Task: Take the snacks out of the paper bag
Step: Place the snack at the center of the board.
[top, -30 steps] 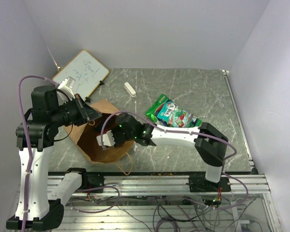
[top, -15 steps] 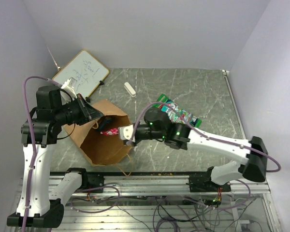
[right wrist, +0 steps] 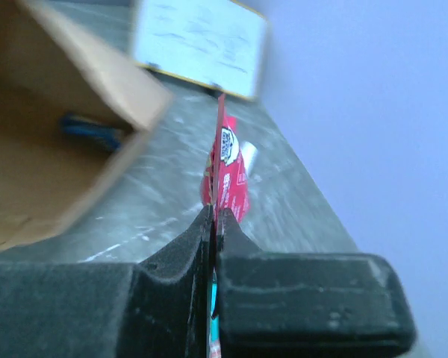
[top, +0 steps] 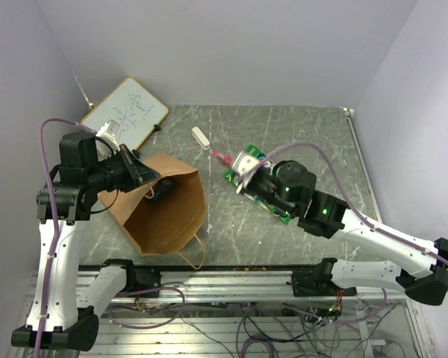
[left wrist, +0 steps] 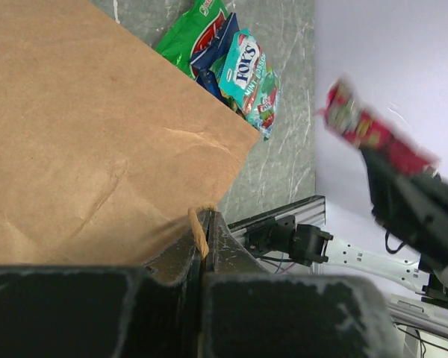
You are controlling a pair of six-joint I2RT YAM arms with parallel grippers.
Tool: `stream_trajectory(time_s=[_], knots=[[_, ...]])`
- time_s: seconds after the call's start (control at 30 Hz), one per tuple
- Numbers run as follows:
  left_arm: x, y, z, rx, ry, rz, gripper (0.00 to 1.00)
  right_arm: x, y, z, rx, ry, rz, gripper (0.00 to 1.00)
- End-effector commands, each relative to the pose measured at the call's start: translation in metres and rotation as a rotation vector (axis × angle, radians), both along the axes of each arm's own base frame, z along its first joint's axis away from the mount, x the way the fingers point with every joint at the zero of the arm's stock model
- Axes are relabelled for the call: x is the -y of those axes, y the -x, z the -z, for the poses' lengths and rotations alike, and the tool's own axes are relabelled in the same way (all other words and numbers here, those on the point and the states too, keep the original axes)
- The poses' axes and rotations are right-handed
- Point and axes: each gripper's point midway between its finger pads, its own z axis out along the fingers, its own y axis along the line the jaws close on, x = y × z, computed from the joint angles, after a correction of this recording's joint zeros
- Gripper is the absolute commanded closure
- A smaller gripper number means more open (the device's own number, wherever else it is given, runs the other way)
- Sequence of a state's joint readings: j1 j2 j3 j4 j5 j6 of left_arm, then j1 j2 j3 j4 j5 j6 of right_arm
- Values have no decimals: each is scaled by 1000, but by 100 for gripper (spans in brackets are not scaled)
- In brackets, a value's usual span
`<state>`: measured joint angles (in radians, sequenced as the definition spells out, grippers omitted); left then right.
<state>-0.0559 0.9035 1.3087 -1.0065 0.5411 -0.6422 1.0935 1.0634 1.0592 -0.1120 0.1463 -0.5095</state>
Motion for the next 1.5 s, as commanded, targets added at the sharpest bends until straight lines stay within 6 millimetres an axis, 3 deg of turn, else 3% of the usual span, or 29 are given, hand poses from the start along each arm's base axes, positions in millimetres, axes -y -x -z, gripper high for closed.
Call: stream_trajectory(time_s=[0.0, 0.1, 0.17, 0.3, 0.6, 0.93, 1.3, 1.47], knots=[[-3, -5, -2, 23, -10, -18, 93, 62, -67, -9, -168, -271, 542, 100], [-3, -4, -2, 25, -9, -22, 93, 94, -95, 20, -302, -270, 788, 100], [-3, -3, -3, 29, -6, -20, 93, 112, -102, 48, -399, -223, 909, 100], [-3, -1, -2, 22, -7, -19, 93, 134, -105, 85, -511, -152, 1067, 100], [0, 1, 0, 17, 14, -12, 93, 166, -107, 127, -456, 227, 1259, 100], [-1, 6, -2, 21, 4, -8, 93, 150, -134, 149, -388, 472, 1237, 100], [-3, 6, -7, 31, -13, -3, 93, 128, -122, 209, -441, 551, 1234, 100], [0, 5, -5, 24, 7, -1, 93, 108, -124, 225, -465, 485, 1188, 91]])
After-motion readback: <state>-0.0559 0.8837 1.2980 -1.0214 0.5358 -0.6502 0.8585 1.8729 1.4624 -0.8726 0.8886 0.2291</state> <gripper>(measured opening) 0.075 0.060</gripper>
